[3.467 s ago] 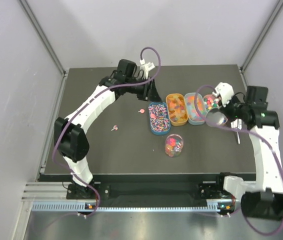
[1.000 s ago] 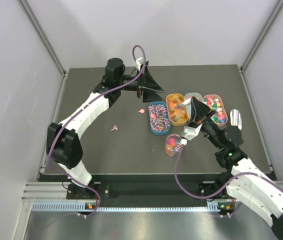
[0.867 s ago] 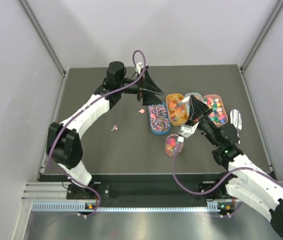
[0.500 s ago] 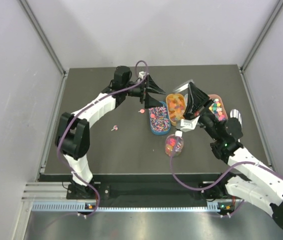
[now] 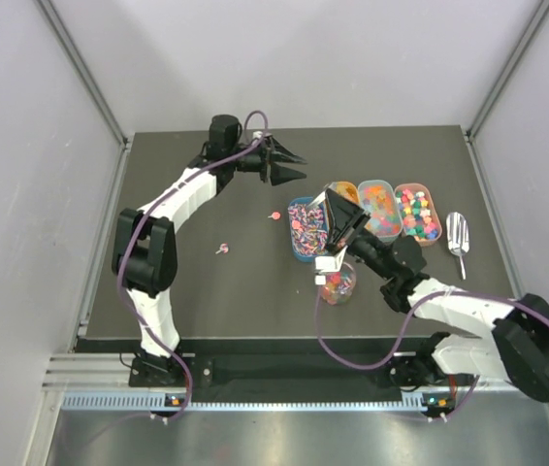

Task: Pack the candies
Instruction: Adjust the bottle lid.

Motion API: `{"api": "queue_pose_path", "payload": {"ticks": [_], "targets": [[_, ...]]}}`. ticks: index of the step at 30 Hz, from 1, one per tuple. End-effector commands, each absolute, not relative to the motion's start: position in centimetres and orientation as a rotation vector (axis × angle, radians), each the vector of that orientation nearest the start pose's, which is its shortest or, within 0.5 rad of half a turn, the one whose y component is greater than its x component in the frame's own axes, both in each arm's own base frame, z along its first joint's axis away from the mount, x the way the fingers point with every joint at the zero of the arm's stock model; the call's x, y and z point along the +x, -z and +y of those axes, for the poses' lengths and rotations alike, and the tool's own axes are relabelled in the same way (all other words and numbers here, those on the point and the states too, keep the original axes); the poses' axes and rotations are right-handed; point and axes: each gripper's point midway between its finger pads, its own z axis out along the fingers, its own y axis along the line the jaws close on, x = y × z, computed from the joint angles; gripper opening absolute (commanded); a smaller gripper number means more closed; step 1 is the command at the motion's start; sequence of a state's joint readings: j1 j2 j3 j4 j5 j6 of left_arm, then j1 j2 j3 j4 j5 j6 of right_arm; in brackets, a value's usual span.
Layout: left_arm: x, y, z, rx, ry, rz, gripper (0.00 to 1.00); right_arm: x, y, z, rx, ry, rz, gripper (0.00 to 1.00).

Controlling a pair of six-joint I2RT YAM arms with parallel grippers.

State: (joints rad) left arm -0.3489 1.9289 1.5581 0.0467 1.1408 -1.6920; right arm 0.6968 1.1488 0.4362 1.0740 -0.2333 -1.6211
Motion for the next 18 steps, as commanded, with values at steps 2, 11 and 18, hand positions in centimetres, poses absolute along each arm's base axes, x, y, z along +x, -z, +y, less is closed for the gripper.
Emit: {"api": "queue_pose_path", "payload": {"ticks": [2,11,18], "targets": [[36.6,-31.1,-31.9,-0.692,2.213,2.525,0.4,27.6,-36.6,23.9,-1.07,0.709,0.198,0.0],[35.2,-29.2,-32.0,-0.792,2.144,2.607,0.56,29.5,-39.8,23.7,-1.004,0.774,0.24,0.0],[34.3,-30.0,-32.0,-0.793,2.138,2.604,0.53,30.1,-39.8,24.2,-1.015,0.776,0.241,0.0]]}}
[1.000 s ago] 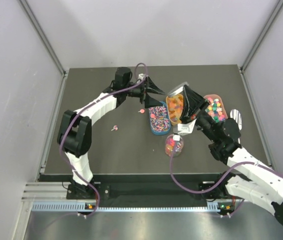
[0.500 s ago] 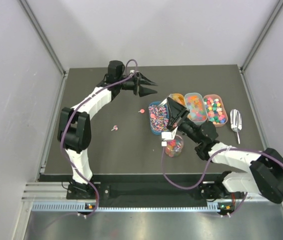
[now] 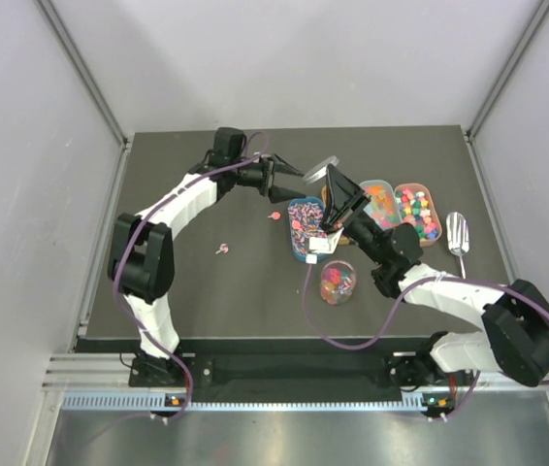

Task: Pack the candies
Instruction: Adjust the bottle lid.

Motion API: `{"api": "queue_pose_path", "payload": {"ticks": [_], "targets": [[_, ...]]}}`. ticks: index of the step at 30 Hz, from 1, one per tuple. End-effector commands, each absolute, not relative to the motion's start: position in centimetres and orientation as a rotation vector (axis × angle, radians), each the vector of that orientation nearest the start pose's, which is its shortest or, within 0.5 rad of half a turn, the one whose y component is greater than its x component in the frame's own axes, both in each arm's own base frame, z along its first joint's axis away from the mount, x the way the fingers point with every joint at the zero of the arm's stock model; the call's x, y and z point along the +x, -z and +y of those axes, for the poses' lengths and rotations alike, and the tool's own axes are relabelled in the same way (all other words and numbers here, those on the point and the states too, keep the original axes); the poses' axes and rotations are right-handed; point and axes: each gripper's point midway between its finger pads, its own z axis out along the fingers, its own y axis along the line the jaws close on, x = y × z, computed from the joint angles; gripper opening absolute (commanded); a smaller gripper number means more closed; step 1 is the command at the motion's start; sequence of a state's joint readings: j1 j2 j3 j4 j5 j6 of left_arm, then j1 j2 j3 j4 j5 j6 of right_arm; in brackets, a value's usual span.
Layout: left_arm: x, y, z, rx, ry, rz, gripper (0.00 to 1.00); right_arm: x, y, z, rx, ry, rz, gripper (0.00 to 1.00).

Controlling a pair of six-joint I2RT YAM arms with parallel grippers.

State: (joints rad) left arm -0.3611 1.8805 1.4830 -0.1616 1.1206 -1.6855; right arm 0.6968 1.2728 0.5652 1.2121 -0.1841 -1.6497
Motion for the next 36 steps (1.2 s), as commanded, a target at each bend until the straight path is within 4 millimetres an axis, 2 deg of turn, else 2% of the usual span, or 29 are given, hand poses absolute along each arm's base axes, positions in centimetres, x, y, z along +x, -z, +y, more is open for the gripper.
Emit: {"api": "queue_pose_path", "payload": {"ticks": [1,8,13,20,24,28,31,36], "targets": [[34.2,-30.2,-32.0,-0.788,2.141,2.602,0.52,30.2,-39.6,24.3,-1.021,0.778,0.247,0.0],[34.4,-30.2,-31.8,-0.816,2.137,2.597,0.5,30.6,-39.1,24.2,-1.037,0.782,0.271,0.0],[34.3,-31.7,-31.8,-0.773,2.152,2.571,0.49,31.1,-38.2,24.3,-1.059,0.782,0.297,0.0],[34.4,-32.7,-31.7,-0.753,2.164,2.548,0.48,31.5,-37.2,25.2,-1.081,0.752,0.304,0.0],[34.8,-31.9,-31.7,-0.806,2.15,2.565,0.48,31.3,-36.6,25.9,-1.096,0.731,0.321,0.0],[34.8,-32.6,-31.5,-0.797,2.144,2.549,0.51,31.5,-36.0,26.1,-1.11,0.726,0.339,0.0],[34.9,-32.2,-31.3,-0.842,2.115,2.56,0.51,31.3,-36.0,26.4,-1.108,0.717,0.342,0.0],[34.6,-32.1,-31.1,-0.862,2.112,2.563,0.49,32.2,-36.0,26.7,-1.115,0.726,0.375,0.0]]}}
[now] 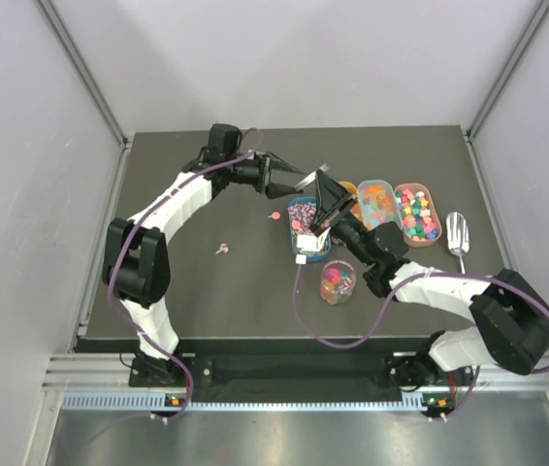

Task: Pack the candies
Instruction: Adjust the bottle lid.

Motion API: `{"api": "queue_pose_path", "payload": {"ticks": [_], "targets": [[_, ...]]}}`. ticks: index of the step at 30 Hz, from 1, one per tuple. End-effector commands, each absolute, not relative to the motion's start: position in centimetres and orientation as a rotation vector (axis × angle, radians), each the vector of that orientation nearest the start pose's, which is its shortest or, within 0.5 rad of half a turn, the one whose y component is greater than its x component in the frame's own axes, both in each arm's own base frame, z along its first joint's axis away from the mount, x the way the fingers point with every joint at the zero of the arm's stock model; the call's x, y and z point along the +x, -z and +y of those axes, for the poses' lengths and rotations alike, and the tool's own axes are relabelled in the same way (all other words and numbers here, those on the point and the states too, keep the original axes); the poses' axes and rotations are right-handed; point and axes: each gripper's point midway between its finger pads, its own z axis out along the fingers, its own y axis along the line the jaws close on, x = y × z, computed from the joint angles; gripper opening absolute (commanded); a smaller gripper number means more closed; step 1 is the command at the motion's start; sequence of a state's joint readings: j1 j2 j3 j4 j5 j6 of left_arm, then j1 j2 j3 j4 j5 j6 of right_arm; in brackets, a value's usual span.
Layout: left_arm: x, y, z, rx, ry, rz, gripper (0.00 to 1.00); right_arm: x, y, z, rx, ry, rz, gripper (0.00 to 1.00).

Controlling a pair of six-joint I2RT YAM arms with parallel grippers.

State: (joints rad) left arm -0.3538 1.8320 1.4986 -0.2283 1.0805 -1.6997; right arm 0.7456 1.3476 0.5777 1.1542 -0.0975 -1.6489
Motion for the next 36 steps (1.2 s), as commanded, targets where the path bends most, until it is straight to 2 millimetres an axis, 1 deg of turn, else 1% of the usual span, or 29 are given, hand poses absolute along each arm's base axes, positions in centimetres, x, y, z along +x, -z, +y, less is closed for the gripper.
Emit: {"api": "queue_pose_path", "payload": {"ticks": [1,3,7,11,15,16,18,19,20,21,23,25,26,27,33,36], "targets": [[34.5,-32.2,-31.1,-0.86,2.112,2.562,0.47,32.3,-36.0,26.8,-1.116,0.723,0.378,0.0],[34.4,-32.0,-31.0,-0.869,2.11,2.565,0.44,32.3,-36.0,27.1,-1.116,0.717,0.369,0.0],[34.4,-32.4,-30.8,-0.86,2.117,2.551,0.43,32.5,-35.3,27.6,-1.135,0.707,0.38,0.0],[34.6,-32.1,-30.4,-0.879,2.111,2.545,0.4,32.2,-35.2,27.9,-1.138,0.698,0.374,0.0],[35.2,-32.0,-30.1,-0.881,2.112,2.523,0.36,30.7,-34.7,28.6,-1.153,0.671,0.355,0.0],[35.5,-31.9,-29.8,-0.89,2.109,2.514,0.34,30.3,-34.3,28.5,-1.162,0.663,0.358,0.0],[35.8,-32.2,-29.6,-0.873,2.113,2.497,0.33,29.5,-34.0,28.7,-1.167,0.65,0.352,0.0],[36.0,-32.4,-29.5,-0.867,2.115,2.488,0.32,29.3,-33.2,28.8,-1.188,0.643,0.355,0.0],[36.1,-32.5,-29.4,-0.861,2.117,2.482,0.28,29.1,-32.8,28.8,-1.198,0.637,0.356,0.0],[36.2,-32.9,-29.4,-0.842,2.118,2.467,0.27,28.7,-32.7,28.9,-1.199,0.63,0.354,0.0],[36.3,-33.0,-29.3,-0.826,2.116,2.457,0.22,28.4,-31.9,29.0,-1.222,0.625,0.354,0.0],[36.3,-33.0,-29.1,-0.824,2.113,2.452,0.07,28.2,-31.4,29.2,-1.24,0.618,0.357,0.0],[36.3,-33.0,-29.1,-0.816,2.109,2.449,0.01,28.2,-31.4,29.2,-1.24,0.623,0.362,0.0],[36.3,-33.2,-29.1,-0.797,2.113,2.441,0.0,28.3,-31.2,29.3,-1.251,0.623,0.364,0.0],[36.1,-33.4,-28.9,-0.766,2.117,2.423,0.0,28.6,-31.1,29.4,-1.262,0.632,0.375,0.0],[36.1,-33.5,-28.7,-0.762,2.104,2.415,0.0,28.6,-30.7,29.3,-1.282,0.64,0.374,0.0]]}}
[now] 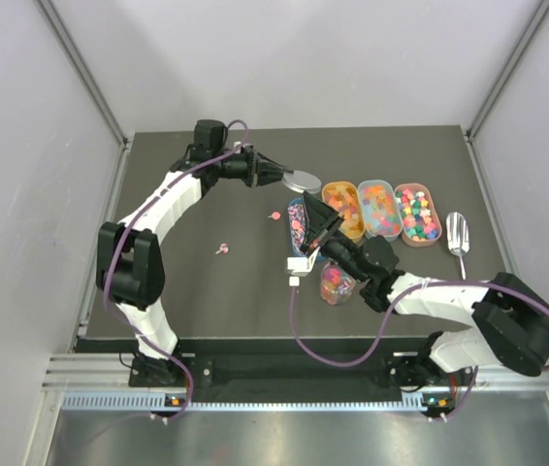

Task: Pack the candies
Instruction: Adjust the bottle lid.

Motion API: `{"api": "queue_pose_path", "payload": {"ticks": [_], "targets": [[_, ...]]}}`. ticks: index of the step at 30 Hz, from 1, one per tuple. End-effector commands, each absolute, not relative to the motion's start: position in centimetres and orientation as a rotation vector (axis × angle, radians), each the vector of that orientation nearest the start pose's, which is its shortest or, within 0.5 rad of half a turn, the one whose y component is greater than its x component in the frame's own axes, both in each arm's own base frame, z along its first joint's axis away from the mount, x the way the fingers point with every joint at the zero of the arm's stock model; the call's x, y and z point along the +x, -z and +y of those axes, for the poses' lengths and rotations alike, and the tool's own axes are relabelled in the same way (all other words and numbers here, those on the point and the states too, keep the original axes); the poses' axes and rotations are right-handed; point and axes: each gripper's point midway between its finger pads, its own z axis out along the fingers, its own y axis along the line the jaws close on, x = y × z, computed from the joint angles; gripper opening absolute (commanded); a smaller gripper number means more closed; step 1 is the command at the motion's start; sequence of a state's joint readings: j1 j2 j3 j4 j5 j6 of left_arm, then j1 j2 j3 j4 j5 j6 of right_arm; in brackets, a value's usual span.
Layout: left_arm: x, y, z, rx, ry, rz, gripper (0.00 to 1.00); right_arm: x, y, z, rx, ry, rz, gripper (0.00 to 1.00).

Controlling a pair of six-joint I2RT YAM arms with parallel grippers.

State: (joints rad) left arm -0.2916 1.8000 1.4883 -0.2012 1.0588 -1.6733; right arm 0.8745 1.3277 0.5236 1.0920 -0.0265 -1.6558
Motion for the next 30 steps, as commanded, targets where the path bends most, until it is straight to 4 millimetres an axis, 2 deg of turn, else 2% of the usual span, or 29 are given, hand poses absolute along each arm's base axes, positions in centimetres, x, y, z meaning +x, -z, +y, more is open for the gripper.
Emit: {"api": "queue_pose_path", "payload": {"ticks": [1,6,7,8,11,13,14,16,17,19,20,21,22,23,24,25,26,27,28,29,30], "targets": [[36.2,-33.5,-28.7,-0.756,2.104,2.411,0.0,28.6,-30.5,29.3,-1.289,0.643,0.376,0.0],[36.2,-34.2,-28.5,-0.712,2.119,2.378,0.0,28.6,-30.1,29.0,-1.306,0.652,0.384,0.0],[36.2,-34.2,-28.4,-0.713,2.116,2.376,0.0,28.6,-30.0,29.0,-1.309,0.656,0.383,0.05],[36.3,-34.1,-28.3,-0.719,2.113,2.374,0.0,28.6,-29.9,29.0,-1.314,0.662,0.379,0.23],[36.8,-33.9,-27.8,-0.73,2.11,2.361,0.0,28.7,-30.1,28.5,-1.305,0.674,0.4,0.53],[37.0,-34.0,-27.5,-0.723,2.109,2.344,0.0,28.7,-30.0,28.1,-1.304,0.674,0.421,0.61],[37.1,-34.1,-27.4,-0.722,2.108,2.339,0.0,28.7,-30.4,27.5,-1.289,0.678,0.44,0.61],[37.3,-34.0,-27.1,-0.716,2.105,2.327,0.0,28.4,-29.6,27.0,-1.315,0.678,0.457,0.61],[37.4,-33.9,-27.1,-0.717,2.101,2.323,0.0,28.0,-30.2,26.3,-1.291,0.678,0.464,0.62],[37.5,-33.2,-26.9,-0.71,2.091,2.317,0.0,27.7,-29.2,25.5,-1.322,0.657,0.506,0.62],[37.5,-33.0,-26.8,-0.701,2.093,2.311,0.0,27.3,-30.1,24.4,-1.272,0.616,0.559,0.62],[37.5,-32.6,-26.7,-0.708,2.088,2.315,0.0,27.5,-29.9,24.0,-1.285,0.579,0.629,0.62],[37.6,-32.6,-26.8,-0.644,2.095,2.278,0.0,27.7,-30.6,23.3,-1.25,0.54,0.702,0.62],[37.5,-32.5,-26.8,-0.614,2.092,2.263,0.0,28.5,-28.8,21.9,-1.243,0.429,0.901,0.61],[37.5,-32.5,-26.7,-0.582,2.086,2.248,0.0,29.0,-32.6,21.4,-1.148,0.348,0.967,0.61],[37.3,-32.3,-26.8,-0.545,2.081,2.235,0.0,30.0,-32.8,20.3,-1.039,0.169,1.128,0.61],[37.1,-32.9,-27.0,-0.465,2.084,2.198,0.0,30.0,-29.1,19.9,-1.135,0.075,1.324,0.61],[37.1,-33.0,-27.1,-0.436,2.082,2.185,0.0,30.0,-33.2,20.0,-1.093,-0.015,1.333,0.61],[36.8,-33.3,-27.3,-0.366,2.076,2.157,0.0,29.4,-33.1,20.8,-1.113,-0.147,1.392,0.63],[36.4,-33.9,-27.6,-0.3,2.08,2.128,0.0,29.3,-32.8,20.5,-1.178,-0.185,1.502,0.64],[36.0,-34.0,-27.8,-0.262,2.084,2.121,0.0,28.8,-32.6,20.8,-1.24,-0.219,1.539,0.63]]}}
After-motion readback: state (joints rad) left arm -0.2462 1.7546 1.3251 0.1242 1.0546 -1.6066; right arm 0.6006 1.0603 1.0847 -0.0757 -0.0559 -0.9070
